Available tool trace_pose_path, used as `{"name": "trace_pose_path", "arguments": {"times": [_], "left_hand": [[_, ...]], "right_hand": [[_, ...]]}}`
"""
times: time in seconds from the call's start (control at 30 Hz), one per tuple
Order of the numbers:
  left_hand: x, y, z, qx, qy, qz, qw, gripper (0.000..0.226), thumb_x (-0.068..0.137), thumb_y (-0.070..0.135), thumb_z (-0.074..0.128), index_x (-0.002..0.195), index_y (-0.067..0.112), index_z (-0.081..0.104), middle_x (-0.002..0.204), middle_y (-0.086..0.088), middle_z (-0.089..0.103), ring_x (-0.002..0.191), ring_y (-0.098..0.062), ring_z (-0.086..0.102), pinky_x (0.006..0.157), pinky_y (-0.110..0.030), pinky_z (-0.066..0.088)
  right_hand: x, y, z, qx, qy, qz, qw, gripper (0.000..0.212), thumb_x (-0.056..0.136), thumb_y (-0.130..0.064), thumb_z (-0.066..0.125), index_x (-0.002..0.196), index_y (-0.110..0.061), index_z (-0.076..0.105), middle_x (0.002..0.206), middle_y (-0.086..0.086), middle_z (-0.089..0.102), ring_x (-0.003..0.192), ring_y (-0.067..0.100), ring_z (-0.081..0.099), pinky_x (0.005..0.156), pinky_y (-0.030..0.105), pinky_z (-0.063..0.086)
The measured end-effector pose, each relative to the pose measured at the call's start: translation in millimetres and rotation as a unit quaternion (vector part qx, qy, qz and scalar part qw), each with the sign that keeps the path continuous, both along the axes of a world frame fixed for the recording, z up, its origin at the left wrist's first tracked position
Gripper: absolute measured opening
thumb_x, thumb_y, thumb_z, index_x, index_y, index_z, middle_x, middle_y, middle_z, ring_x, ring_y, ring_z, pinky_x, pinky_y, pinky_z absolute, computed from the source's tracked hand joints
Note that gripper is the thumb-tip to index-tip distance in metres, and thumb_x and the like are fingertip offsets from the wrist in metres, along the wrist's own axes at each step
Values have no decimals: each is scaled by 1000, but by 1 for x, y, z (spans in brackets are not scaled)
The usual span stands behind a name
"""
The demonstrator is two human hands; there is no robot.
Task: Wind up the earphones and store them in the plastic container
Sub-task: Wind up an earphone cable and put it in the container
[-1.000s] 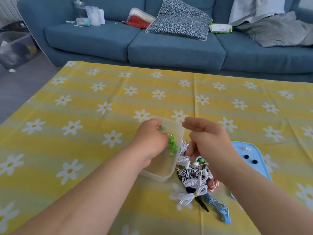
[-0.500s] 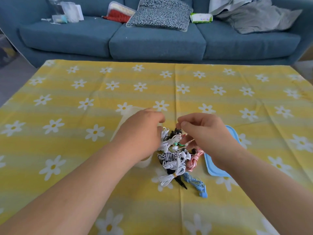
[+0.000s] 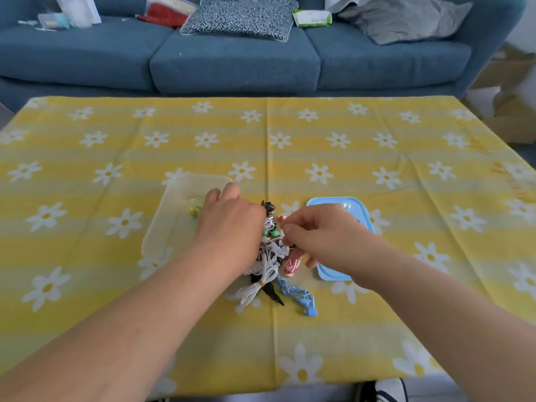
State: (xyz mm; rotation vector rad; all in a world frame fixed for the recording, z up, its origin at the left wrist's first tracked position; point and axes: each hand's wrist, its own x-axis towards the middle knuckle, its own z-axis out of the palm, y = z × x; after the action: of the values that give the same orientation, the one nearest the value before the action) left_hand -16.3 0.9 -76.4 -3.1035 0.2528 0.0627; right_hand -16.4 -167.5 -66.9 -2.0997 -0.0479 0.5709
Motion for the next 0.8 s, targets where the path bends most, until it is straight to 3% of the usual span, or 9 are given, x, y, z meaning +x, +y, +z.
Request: {"name": "trace_pose_path", "arguments": {"times": [0.07,0.17,0.27,0.37,0.47,0.57,0.67,0.73,0.8], "left_hand": [[1,0,3,-13,-6,5,1000,17,82,5,58,81,23,60,81,2,54,111,-24,43,89,-38,35],[4,8,12,-84,-79,-6,993,16,85,10,55,74,17,48,77,1,48,93,-26,49,69,-35,29],[4,16,32,-252,-104,30,962,22,91,19,52,70,17,45,72,-3,48,70,-21,46,56,-35,28],[-4,17,61,-507,-59,123,851,15,94,21,61,83,13,65,64,-8,61,57,-26,59,56,-39,54],[-20,13,80,-682,37,158,713,13,97,14,62,86,8,65,59,-5,62,50,-23,63,53,-36,58],[-30,13,89,-770,95,145,614,16,101,9,55,86,3,58,69,-19,66,51,-29,62,51,-35,55],[-35,17,94,-787,134,130,588,15,95,8,60,81,4,58,71,-20,64,54,-28,62,53,-33,53],[-37,20,93,-787,147,119,587,21,89,12,69,71,8,61,69,-15,62,53,-24,61,54,-33,54],[-40,22,92,-790,146,119,584,23,82,12,75,65,13,60,67,-11,63,54,-21,63,55,-33,56]], "right_hand": [[-1,-1,0,-5,11,11,1000,19,95,-26,56,90,-20,73,89,13,78,91,39,73,77,55,60],[-2,-4,1,5,11,1,1000,17,94,-25,58,92,-21,74,88,13,78,91,40,74,78,57,59],[-1,-4,3,28,-2,-24,999,17,92,-25,65,107,-28,72,86,3,78,89,32,75,85,53,61],[-3,0,9,102,-7,-39,994,43,84,-23,79,124,-27,65,101,0,76,93,32,73,88,52,60],[-8,4,18,188,-17,-27,982,74,69,-32,88,136,-39,57,128,-7,66,108,16,71,94,42,58],[-12,6,24,260,-22,28,965,63,80,-21,84,137,-32,60,133,-3,67,120,17,66,95,35,56],[-19,6,33,319,-16,45,946,28,94,-8,70,122,-4,68,107,13,74,102,22,70,91,43,59],[-21,3,38,352,15,47,935,26,95,-16,66,115,2,68,100,17,73,96,29,71,89,48,60],[-22,-2,43,389,47,46,919,26,94,-19,65,110,1,68,99,18,71,85,31,71,77,43,61]]}}
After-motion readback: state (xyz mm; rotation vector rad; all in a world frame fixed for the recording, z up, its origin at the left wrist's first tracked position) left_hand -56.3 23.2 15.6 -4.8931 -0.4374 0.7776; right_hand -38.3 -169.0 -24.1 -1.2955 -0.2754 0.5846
